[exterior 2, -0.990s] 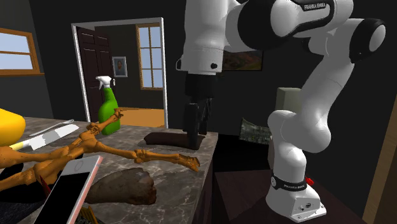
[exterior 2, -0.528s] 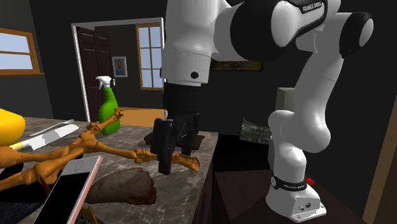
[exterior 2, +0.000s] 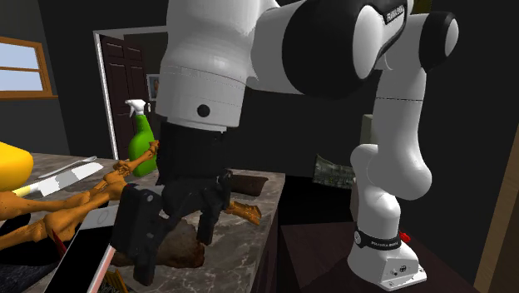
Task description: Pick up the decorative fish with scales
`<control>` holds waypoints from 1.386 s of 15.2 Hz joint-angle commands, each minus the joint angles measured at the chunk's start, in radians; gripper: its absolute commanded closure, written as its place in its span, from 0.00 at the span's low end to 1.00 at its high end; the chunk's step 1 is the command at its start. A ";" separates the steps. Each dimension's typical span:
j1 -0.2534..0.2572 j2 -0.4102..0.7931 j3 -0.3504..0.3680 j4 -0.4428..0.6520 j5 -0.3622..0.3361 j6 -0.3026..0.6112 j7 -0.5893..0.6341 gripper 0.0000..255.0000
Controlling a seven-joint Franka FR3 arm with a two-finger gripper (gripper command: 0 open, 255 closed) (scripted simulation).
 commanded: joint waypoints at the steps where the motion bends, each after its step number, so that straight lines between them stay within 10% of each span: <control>1: 0.009 0.076 0.020 0.066 -0.061 0.017 0.081 0.00; 12: 0.031 0.170 0.022 0.056 -0.145 0.117 0.169 0.00; 13: 0.031 0.169 0.023 0.054 -0.144 0.118 0.169 1.00; 21: 0.031 0.171 0.022 0.057 -0.145 0.116 0.169 1.00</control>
